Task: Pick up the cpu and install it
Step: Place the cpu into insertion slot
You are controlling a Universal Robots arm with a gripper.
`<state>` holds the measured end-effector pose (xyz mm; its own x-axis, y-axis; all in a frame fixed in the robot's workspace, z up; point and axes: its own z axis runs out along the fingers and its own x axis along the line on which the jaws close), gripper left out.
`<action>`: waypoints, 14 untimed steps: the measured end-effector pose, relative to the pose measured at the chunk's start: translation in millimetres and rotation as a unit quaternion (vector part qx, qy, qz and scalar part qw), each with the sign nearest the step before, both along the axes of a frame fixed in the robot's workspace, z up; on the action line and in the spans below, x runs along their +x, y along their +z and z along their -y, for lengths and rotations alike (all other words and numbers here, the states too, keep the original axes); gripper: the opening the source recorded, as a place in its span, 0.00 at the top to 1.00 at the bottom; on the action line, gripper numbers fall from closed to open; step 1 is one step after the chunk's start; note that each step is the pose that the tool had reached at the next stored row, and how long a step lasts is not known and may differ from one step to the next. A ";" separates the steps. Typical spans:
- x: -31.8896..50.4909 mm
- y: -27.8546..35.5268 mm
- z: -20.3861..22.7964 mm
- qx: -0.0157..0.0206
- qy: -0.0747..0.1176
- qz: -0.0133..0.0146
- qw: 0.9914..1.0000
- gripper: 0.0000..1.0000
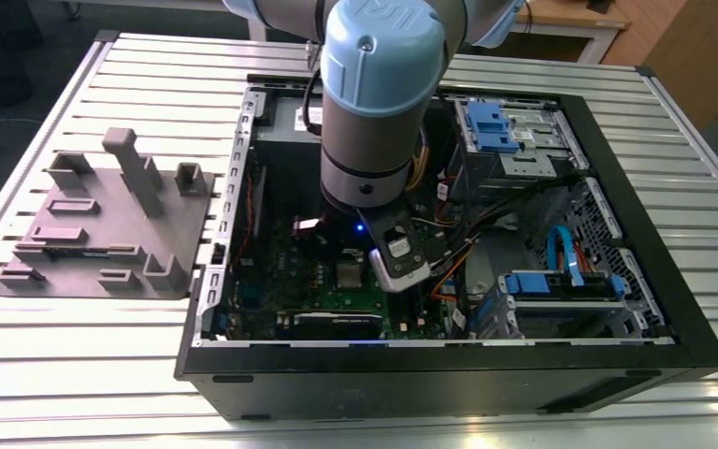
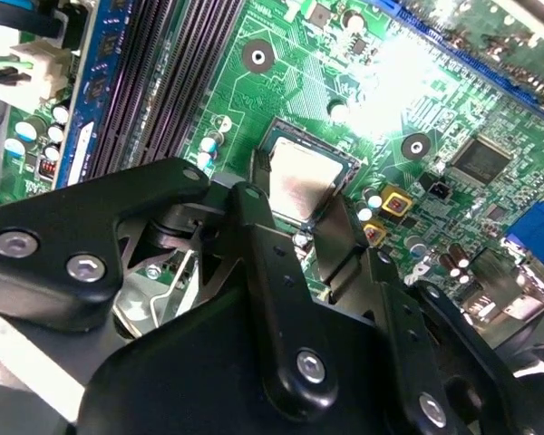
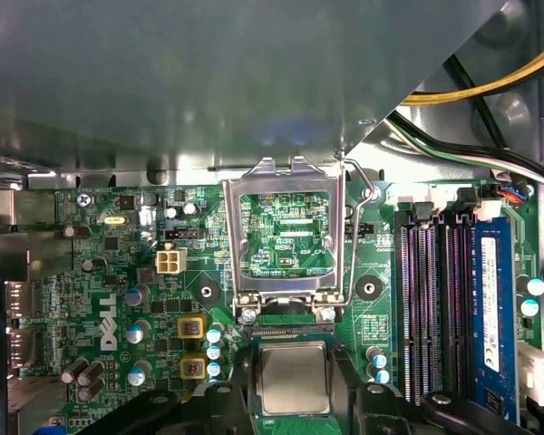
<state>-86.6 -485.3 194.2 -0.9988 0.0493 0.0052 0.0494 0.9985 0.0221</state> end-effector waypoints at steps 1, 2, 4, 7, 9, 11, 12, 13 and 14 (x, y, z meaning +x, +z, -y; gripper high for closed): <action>0.0 0.0 0.0 0.000 0.000 0.000 1.000 0.53; 0.0 0.4 0.0 0.000 0.000 0.000 1.000 0.53; 0.0 2.2 0.0 0.000 0.000 0.000 1.000 0.53; 0.3 2.6 0.0 0.003 0.005 0.000 1.000 0.53; 0.8 2.0 0.0 0.003 0.005 0.000 1.000 0.47; 1.1 1.2 0.0 0.003 0.005 0.000 1.000 0.40; 1.1 0.7 0.0 0.003 0.005 0.000 1.000 0.40; 1.2 0.0 0.0 0.003 0.005 0.000 1.000 0.40; 1.2 -0.6 0.0 0.003 0.005 0.000 1.000 0.40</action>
<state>-85.4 -485.3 193.6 -0.9992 0.0389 0.0063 0.0391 0.9988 0.0288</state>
